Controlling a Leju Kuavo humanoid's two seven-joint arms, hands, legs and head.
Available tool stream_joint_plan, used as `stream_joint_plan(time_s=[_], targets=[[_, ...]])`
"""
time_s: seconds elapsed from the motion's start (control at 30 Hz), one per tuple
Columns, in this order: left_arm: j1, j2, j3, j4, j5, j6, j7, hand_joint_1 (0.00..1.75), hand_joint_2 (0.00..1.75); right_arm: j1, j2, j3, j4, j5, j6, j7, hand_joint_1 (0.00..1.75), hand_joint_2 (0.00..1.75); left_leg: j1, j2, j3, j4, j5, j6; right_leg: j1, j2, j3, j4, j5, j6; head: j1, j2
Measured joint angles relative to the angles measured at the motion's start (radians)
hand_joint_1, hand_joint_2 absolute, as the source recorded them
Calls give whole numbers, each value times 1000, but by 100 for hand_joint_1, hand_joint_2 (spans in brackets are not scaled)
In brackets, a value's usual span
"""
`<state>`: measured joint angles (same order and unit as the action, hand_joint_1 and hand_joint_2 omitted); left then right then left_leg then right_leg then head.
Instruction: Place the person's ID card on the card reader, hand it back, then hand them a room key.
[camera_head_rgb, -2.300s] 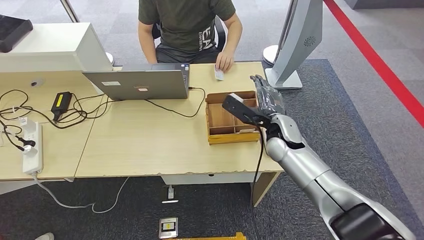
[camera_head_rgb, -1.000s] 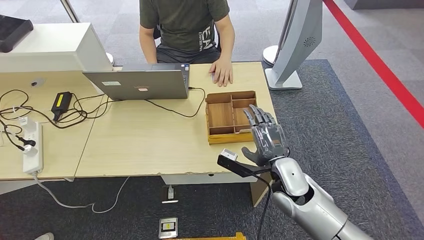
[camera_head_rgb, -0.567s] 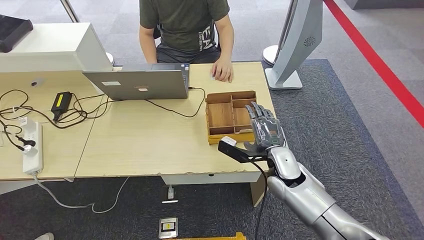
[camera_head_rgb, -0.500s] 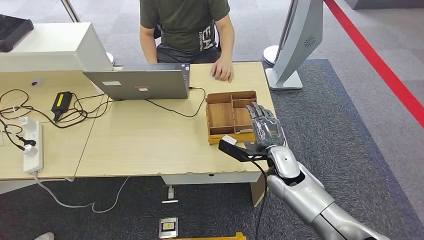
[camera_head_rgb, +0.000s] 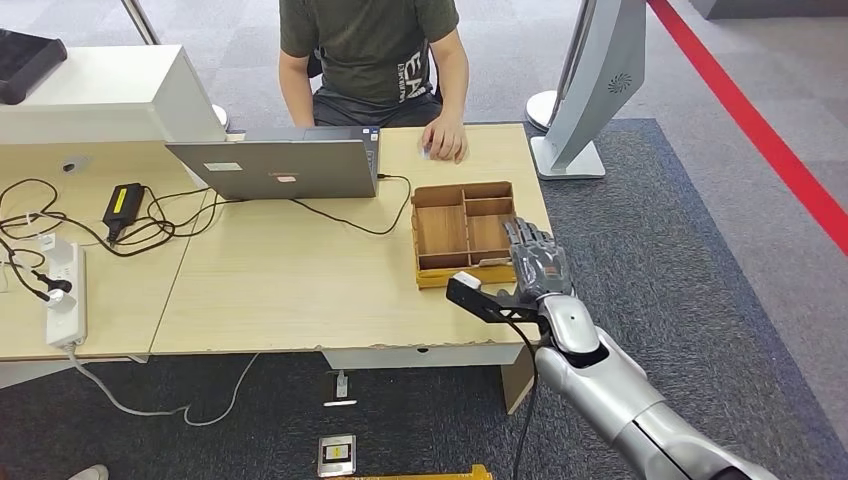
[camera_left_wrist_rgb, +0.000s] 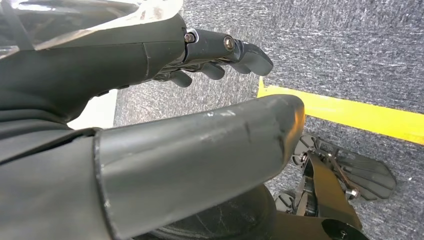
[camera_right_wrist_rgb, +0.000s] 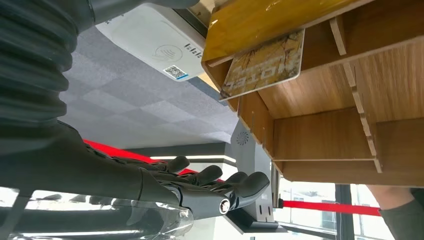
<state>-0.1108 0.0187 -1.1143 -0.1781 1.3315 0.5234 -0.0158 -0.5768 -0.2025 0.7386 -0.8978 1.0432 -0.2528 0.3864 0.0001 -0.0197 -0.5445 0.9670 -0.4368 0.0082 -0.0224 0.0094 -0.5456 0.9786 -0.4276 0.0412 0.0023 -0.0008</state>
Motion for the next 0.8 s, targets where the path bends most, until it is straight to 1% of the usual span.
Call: stream_joint_plan(time_s=[0.43, 0.8], targets=[[0, 0, 0, 0, 3, 0, 14, 0, 0, 0, 31, -2, 69, 12, -2, -4, 0, 175, 0, 0, 0, 0, 0, 0, 0, 0, 0, 0, 0, 0, 0, 0], [0, 0, 0, 0, -2, -1, 11, 0, 0, 4, 46, -10, 94, 34, -2, -10, 0, 175, 0, 0, 0, 0, 0, 0, 0, 0, 0, 0, 0, 0, 0, 0]])
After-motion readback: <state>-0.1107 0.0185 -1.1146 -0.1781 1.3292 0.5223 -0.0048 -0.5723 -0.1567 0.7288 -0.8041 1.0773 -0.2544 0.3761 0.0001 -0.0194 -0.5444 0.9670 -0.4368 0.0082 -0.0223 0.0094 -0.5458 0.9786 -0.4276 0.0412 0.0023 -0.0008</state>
